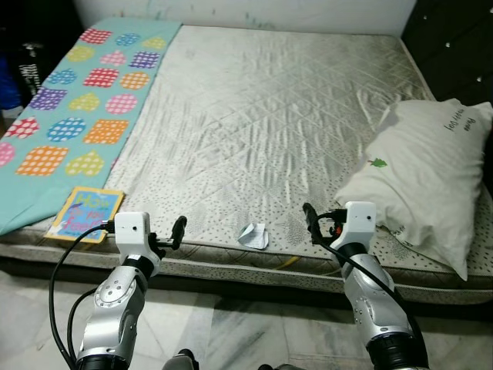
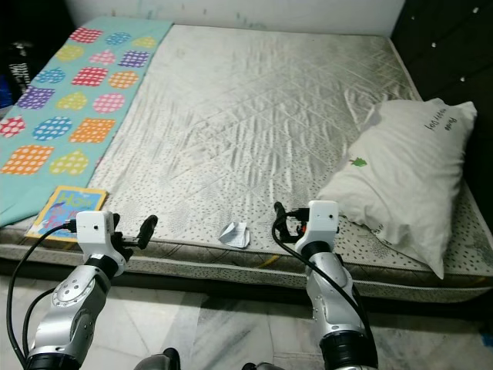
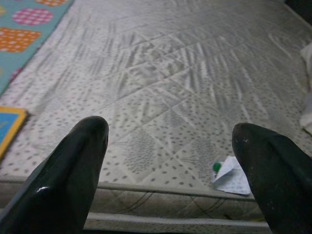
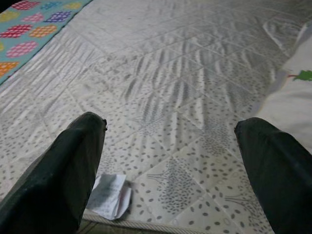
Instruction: Clean up the room
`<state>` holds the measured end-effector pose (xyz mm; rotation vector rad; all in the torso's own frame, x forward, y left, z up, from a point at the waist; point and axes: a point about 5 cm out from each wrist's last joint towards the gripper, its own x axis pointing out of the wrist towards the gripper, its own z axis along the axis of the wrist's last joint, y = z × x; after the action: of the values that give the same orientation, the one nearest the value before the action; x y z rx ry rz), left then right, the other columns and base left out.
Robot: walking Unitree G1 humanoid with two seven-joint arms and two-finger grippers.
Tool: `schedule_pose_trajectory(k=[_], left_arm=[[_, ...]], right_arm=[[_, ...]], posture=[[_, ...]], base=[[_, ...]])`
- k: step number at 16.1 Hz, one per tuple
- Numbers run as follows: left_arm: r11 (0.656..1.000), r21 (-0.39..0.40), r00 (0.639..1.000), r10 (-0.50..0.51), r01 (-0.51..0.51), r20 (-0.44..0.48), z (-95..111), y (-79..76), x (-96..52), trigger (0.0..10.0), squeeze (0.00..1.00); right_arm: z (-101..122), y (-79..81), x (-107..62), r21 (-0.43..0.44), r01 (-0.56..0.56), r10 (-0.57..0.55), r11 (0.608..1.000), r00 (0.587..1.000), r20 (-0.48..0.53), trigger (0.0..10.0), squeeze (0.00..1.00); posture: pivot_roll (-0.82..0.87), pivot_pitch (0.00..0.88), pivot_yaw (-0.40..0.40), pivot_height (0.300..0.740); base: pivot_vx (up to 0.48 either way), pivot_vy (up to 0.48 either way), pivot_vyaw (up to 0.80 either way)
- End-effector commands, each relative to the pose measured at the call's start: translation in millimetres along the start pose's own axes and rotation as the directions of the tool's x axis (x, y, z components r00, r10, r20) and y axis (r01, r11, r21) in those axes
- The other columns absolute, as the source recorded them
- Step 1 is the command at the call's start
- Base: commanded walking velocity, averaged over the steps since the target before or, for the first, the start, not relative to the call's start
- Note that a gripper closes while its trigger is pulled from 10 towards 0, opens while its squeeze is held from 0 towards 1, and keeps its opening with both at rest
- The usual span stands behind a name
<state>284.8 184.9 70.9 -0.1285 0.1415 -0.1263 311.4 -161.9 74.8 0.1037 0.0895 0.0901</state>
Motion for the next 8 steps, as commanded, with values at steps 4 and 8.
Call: schedule_pose_trajectory(k=[4, 8], left_arm=[[1.0, -0.006, 1.0, -0.005, 0.005, 0.011, 1.1, 1.4, -1.8, 10.0, 0.0], [1.0, -0.009, 1.0, -0.008, 0.008, 0.005, 0.2, 1.5, -1.8, 10.0, 0.0]], right_arm=[[1.3, -1.7, 0.0, 0.012, 0.008, -0.008, 1.0, 1.0, 0.001, 10.0, 0.0], [1.1, -1.6, 0.2, 0.012, 0.006, -0.006, 1.0, 1.0, 0.001, 10.0, 0.0]], posture=[[0.04, 0.148, -0.034, 0.74], [0.04, 0.144, -0.034, 0.74]], base=[[0.123, 0.0, -0.13], [0.251, 0.0, -0.14]])
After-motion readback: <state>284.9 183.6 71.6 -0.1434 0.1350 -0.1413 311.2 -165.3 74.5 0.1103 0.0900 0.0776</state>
